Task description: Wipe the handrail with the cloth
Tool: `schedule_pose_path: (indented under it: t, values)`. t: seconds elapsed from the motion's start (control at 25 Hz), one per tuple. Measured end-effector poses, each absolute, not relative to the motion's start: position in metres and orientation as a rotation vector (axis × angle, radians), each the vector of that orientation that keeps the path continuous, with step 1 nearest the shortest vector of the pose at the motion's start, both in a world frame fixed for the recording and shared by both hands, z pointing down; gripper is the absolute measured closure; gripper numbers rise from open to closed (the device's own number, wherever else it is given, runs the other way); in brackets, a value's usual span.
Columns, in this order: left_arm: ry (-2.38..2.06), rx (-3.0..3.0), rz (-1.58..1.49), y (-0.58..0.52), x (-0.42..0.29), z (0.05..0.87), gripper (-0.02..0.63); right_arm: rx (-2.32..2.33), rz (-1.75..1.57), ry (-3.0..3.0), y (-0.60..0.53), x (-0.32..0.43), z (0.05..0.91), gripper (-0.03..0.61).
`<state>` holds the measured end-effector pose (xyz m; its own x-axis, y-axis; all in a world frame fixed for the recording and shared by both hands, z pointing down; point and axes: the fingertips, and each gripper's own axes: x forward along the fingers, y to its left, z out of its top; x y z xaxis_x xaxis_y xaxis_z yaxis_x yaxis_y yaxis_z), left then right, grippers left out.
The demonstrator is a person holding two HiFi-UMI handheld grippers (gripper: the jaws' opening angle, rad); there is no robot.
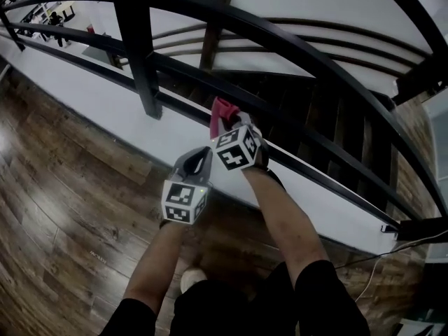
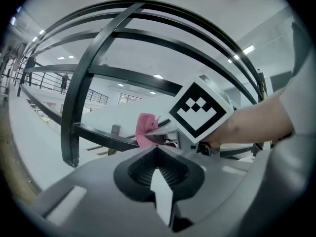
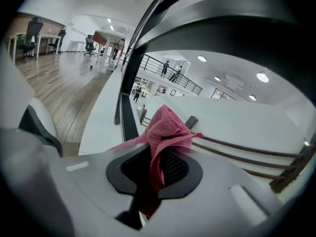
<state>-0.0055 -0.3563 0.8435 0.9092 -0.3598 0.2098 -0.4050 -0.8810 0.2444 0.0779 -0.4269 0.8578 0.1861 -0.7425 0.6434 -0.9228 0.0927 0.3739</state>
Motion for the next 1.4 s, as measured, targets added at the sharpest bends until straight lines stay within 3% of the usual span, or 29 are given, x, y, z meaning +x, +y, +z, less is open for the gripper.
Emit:
schedule_pose_path:
  t: [0.6,1.4]
  values:
    - [-0.330,2.857,0.237,-0.274,0.068,0.833,0.614,1.766,0.328,-1.383,-0.309,0.170,0.866,0.534]
    - [-0.205,2.862,0.332,-0.219,0.111,0.838,0.614,1.724,0.366,-1.356,-0.232,0.190,0.867,0.534]
